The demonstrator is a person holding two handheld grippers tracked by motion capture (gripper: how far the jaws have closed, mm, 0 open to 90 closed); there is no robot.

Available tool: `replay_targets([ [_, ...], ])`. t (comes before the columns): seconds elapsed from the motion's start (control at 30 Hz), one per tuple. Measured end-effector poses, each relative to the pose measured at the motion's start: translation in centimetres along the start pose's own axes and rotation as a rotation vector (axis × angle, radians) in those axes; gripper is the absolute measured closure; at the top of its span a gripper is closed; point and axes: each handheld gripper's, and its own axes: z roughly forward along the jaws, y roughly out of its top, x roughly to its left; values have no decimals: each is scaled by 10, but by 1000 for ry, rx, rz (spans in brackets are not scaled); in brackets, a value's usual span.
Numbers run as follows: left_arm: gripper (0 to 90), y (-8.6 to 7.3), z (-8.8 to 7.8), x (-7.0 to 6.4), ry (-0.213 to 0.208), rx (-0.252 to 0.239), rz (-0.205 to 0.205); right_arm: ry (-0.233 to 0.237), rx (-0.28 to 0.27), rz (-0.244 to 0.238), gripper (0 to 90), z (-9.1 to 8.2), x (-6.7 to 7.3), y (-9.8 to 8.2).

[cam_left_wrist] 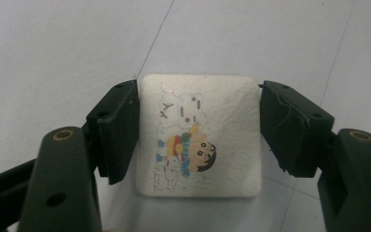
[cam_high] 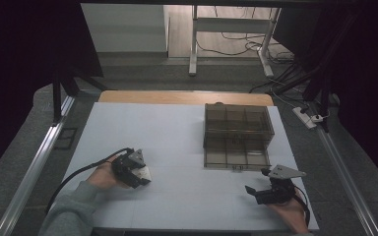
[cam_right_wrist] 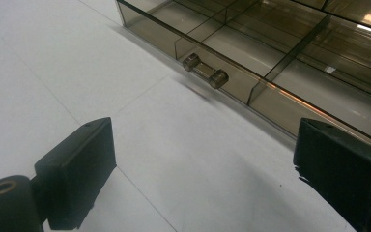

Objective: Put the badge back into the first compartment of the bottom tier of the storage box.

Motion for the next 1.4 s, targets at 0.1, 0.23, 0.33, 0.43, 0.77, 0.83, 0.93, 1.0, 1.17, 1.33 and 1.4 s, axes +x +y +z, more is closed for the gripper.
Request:
replay_targets([
  [0.1, 329, 0, -1, -1, 7, -15, 0, 0, 2, 0, 76, 0, 0, 0],
  [0.23, 329, 1, -7, -1, 5, -60, -15, -1, 2, -1, 76, 0, 0, 0],
  [0.33, 328, 1, -11, -1, 7, -86, -40, -2, 4, -1, 76, 0, 0, 0],
  [0.43, 328, 1, -14, 0, 6, -117, -61, 1, 3, -1, 76, 1, 0, 0],
  [0.77, 328, 2, -22, -1, 19, -179, -72, -3, 5, -3, 76, 0, 0, 0],
  [0.83, 328, 2, -24, 0, 21, -195, -79, -1, 4, -4, 76, 0, 0, 0],
  [0.93, 328, 1, -26, 0, 22, -219, -96, 0, 4, -4, 76, 0, 0, 0],
  [1.0, 328, 2, -27, 0, 26, -230, -104, 1, 5, -5, 76, 0, 0, 0],
  [1.17, 328, 2, -31, 0, 24, -259, -113, 4, 2, -3, 76, 1, 0, 0],
  [1.33, 328, 2, -34, 0, 28, -286, -123, 4, 4, -4, 76, 1, 0, 0],
  [1.4, 328, 2, -35, 0, 28, -292, -128, 2, 6, -4, 76, 1, 0, 0],
])
